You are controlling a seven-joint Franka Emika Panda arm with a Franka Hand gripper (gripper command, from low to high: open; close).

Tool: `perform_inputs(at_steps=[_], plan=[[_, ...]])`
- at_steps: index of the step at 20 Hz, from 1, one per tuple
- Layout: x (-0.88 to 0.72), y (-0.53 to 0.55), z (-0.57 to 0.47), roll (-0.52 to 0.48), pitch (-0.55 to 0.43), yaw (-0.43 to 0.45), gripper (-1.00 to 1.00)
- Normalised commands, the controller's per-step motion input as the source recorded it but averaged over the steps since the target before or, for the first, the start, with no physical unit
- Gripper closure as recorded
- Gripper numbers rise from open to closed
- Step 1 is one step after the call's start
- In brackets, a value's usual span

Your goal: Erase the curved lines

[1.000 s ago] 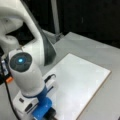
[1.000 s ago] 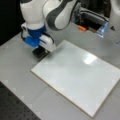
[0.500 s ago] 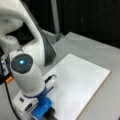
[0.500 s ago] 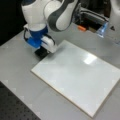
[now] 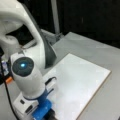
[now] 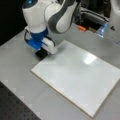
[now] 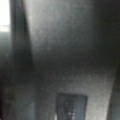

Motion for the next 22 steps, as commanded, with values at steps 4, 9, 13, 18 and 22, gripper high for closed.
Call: perform_inputs(at_steps=[4, 9, 13, 18, 22], plan=[[-0.01, -0.06, -0.07, 0.004, -0.057, -0.011, -1.00], [-0.02, -0.03, -0.04, 0.003, -0.051, -0.010, -1.00], [-0.03, 0.00, 0.00, 0.002, -0.041, -0.023, -1.00], [-0.06, 0.04, 0.10, -0.005, -0.020, -0.034, -1.00], [-0.12, 0.11, 0.36, -0.088, -0.021, -0.034, -1.00]])
